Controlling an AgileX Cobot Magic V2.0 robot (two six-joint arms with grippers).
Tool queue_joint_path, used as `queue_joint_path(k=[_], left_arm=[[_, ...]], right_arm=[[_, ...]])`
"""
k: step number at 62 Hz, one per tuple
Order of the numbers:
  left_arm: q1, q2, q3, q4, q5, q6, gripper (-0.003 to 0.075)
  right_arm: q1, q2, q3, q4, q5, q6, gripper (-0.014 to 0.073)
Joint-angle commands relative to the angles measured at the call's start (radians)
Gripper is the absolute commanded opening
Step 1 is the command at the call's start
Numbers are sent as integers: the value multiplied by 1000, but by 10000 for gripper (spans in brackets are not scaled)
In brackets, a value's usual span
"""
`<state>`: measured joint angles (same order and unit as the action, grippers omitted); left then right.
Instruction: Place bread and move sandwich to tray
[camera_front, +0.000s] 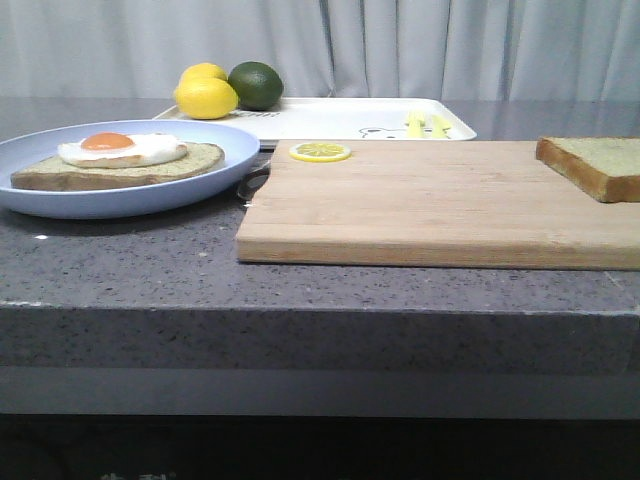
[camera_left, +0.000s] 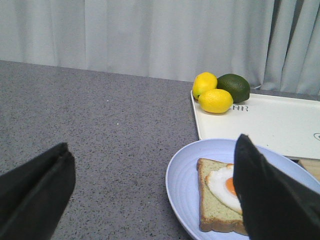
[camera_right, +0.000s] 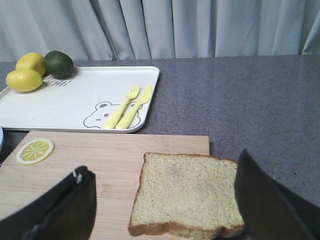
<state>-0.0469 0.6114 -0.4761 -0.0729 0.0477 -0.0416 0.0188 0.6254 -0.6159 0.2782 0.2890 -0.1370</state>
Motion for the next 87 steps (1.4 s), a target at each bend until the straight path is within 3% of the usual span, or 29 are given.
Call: queue_joint_path(k=[1, 10, 18, 34, 47, 75, 87], left_arm=[[-2, 4, -38, 0, -84, 0, 629], [-2, 4, -38, 0, -84, 0, 629], [-2, 4, -38, 0, -84, 0, 629], [-2, 4, -38, 0, -84, 0, 629], [-2, 4, -38, 0, -84, 0, 629], [-2, 4, -38, 0, -84, 0, 629], [-2, 4, -38, 0, -84, 0, 629]], right_arm=[[-8, 96, -115, 11, -3, -4, 584], [-53, 288, -287, 8, 158, -4, 584], [-158, 415, -380, 8, 261, -4, 584], [-340, 589, -434, 47, 322, -4, 584], [-355, 724, -512, 68, 421, -21, 584], [-395, 939, -544, 403, 538, -268, 582], [-414, 968, -544, 480, 556, -328, 582]])
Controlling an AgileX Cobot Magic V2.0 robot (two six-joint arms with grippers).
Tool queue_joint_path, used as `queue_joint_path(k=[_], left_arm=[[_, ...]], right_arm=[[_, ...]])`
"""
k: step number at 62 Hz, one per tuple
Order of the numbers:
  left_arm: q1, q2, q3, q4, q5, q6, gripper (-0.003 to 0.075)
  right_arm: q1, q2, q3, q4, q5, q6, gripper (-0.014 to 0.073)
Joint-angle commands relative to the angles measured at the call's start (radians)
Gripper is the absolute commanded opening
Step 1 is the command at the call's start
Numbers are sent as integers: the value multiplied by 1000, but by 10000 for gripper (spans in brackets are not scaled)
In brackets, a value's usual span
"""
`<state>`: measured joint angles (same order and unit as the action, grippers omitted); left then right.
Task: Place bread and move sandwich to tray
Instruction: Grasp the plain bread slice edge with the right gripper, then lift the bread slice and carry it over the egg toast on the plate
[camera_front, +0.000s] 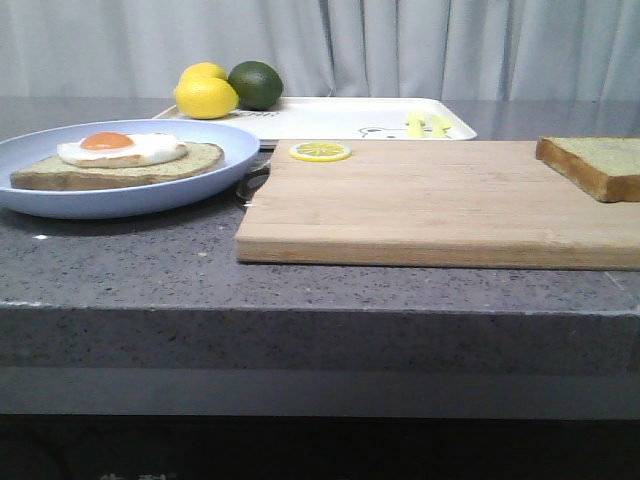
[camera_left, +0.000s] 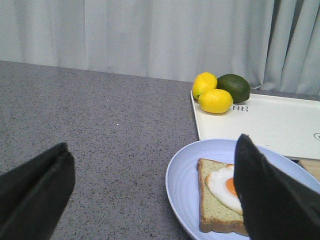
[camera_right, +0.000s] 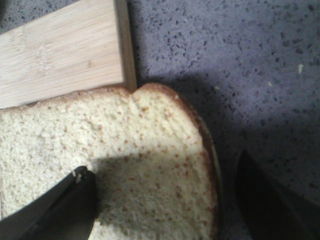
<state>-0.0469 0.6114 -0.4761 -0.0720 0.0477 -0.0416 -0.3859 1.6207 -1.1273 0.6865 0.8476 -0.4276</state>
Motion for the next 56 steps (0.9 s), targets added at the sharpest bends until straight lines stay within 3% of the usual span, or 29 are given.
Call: queue_joint_path(k=[1, 5, 9, 20, 25, 41, 49, 56], left_arm=[[-2, 4, -38, -1, -84, 0, 629], [-2, 4, -38, -1, -84, 0, 629], [-2, 4, -38, -1, -84, 0, 629], [-2, 4, -38, -1, -84, 0, 629], [-2, 4, -38, -1, -84, 0, 629], [-2, 4, -38, -1, -84, 0, 629], [-2, 4, -38, -1, -84, 0, 629], [-2, 4, -38, -1, -84, 0, 629]], right_arm=[[-9, -25, -33, 74, 2, -40, 582], [-9, -14, -33, 82, 23, -45, 565], [-9, -9, -33, 92, 46, -45, 486], [-9, -29, -33, 100, 57, -44, -6], [-13, -52, -38, 112, 60, -44, -116], [-19, -173, -44, 290, 73, -44, -114], [22, -214, -44, 518, 123, -45, -114], [134, -215, -44, 683, 145, -58, -114]])
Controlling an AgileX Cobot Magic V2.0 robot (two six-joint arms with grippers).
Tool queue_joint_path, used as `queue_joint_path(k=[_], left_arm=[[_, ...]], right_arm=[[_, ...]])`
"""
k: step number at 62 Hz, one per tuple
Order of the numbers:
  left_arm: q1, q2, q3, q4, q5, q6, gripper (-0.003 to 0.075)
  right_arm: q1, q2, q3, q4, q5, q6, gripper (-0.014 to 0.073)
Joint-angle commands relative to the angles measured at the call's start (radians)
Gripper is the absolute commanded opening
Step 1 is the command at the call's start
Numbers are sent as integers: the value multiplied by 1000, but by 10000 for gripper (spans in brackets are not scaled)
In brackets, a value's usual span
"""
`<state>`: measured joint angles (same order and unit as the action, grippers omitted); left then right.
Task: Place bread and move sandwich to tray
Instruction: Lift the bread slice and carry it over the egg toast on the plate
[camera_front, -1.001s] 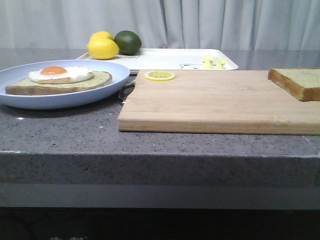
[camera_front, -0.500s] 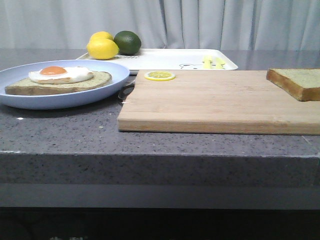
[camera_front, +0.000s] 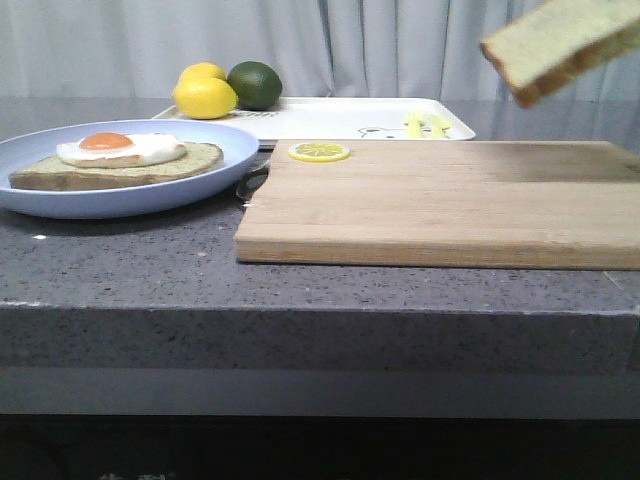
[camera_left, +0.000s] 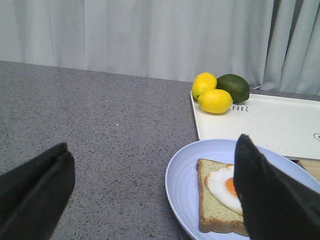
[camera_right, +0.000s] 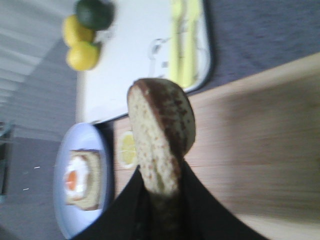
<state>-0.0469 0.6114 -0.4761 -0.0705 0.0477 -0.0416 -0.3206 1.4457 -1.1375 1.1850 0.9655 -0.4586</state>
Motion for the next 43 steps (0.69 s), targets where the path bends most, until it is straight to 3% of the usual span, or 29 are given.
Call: queue_joint_path(k=[1, 14, 25, 36, 43], left_arm=[[-2, 4, -38, -2, -84, 0, 629], [-2, 4, -38, -2, -84, 0, 629], [-2, 4, -38, -2, -84, 0, 629], [-2, 4, -38, -2, -84, 0, 629], [-2, 4, -38, -2, -84, 0, 629]], right_arm=[[85, -40, -34, 196, 23, -30, -114], [412, -22, -34, 342, -191, -35, -114], [665, 64, -53, 539, -368, -74, -114], [814, 208, -155, 675, -448, -112, -114], [854, 299, -238, 682, -473, -112, -114]])
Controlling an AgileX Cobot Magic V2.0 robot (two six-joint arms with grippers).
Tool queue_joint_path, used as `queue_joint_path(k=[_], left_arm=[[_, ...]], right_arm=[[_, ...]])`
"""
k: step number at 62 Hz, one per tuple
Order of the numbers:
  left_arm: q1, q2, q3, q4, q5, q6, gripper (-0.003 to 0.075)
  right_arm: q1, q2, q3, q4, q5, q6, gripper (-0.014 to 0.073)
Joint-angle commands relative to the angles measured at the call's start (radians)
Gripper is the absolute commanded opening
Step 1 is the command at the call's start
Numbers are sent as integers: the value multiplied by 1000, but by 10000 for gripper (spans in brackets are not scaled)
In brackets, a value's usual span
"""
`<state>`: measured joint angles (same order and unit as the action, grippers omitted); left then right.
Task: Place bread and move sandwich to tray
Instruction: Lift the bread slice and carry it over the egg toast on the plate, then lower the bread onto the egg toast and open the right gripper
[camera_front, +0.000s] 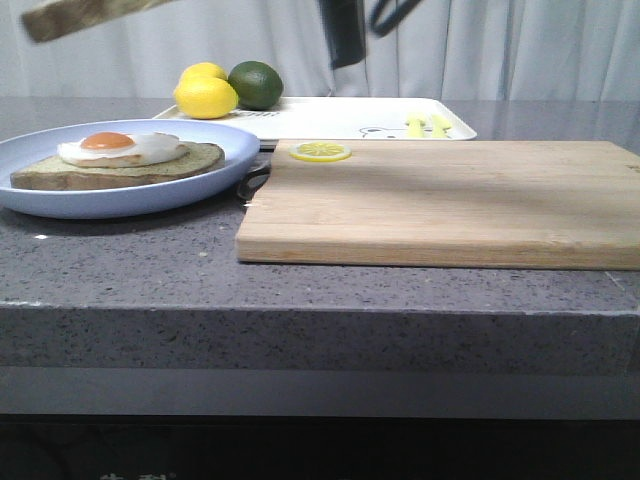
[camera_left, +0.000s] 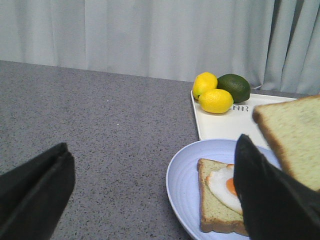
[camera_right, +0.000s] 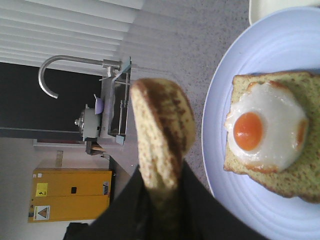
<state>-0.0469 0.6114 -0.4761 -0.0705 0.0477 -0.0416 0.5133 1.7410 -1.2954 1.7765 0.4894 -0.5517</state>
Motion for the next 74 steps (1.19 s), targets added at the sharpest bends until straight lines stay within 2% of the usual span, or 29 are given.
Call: queue_joint_path(k=[1, 14, 20, 36, 43, 59, 74], left_arm=[[-2, 4, -38, -2, -84, 0, 629], [-2, 4, -38, -2, -84, 0, 629], [-2, 4, -38, -2, -84, 0, 629], [-2, 4, -38, -2, -84, 0, 629], [-2, 4, -38, -2, -84, 0, 629], [-2, 4, -38, -2, -84, 0, 629], [-2, 4, -38, -2, -84, 0, 629]], right_arm=[[24, 19, -93, 90, 3, -19, -114], [45, 132, -157, 90, 4, -19, -87], [45, 161, -157, 85, -4, -19, -25], [45, 176, -155, 17, -11, -19, 223], [38, 176, -155, -26, -10, -19, 281], [-30, 167, -155, -112, 73, -19, 335], [-134, 78, -143, -316, 175, 2, 332]])
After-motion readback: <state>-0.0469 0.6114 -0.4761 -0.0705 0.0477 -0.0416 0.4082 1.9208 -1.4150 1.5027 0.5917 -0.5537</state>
